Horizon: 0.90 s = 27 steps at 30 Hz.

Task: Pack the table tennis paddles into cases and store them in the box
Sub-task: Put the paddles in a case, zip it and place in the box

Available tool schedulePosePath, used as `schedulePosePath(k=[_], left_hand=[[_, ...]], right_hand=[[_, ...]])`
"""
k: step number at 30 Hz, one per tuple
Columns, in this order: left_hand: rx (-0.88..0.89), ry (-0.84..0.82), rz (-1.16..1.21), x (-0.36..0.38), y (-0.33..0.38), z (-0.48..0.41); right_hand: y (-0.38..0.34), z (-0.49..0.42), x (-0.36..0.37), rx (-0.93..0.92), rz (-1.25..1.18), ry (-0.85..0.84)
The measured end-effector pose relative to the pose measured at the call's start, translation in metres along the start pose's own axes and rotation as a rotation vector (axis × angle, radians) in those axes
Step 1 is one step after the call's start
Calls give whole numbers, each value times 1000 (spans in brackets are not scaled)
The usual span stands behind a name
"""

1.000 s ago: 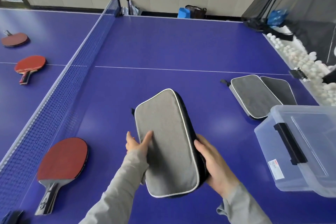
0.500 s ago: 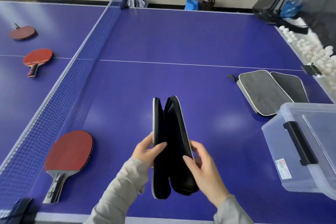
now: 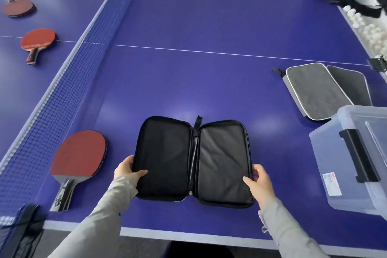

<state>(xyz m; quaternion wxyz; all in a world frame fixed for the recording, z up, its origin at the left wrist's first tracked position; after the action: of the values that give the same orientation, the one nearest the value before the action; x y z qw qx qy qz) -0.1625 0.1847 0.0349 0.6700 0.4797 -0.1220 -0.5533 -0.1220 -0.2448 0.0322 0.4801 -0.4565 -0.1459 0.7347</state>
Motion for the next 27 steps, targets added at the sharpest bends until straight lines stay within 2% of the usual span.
schedulePosePath(k=[3,5,8,13,16,20,24,27], left_hand=[[46,57,-33,8,-5,-1],[87,69,-84,11,-4,-2],[140,94,-368,15,-5,-1],[169,124,-665,18,-23,8],[160,114,-763,18,-28,7],[137,77,-822,18,-30,2],[169,34,-780,12,-28,4],[285,156,-699,-23,-18,17]], right_hand=[[2,-9,5,1,285,92],[2,-10,10,-16,387,103],[6,-7,10,-51,476,110],[1,6,10,-300,815,170],[2,14,23,-416,998,119],[11,14,30,-367,1147,46],[7,14,31,-348,1202,14],[5,14,29,-334,1166,-14]])
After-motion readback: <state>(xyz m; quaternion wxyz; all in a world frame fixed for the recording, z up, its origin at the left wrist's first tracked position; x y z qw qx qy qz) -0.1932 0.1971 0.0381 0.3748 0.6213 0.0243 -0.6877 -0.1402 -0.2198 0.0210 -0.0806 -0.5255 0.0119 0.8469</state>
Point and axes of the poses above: each hand's wrist, its own z-axis away from the middle knuckle, its own x-axis out of the palm, y = z × x, the point moved 8 cm from there along -z, towards the middle knuckle, and after that the axes turned 13 degrees about z, right-handed, at the moved point
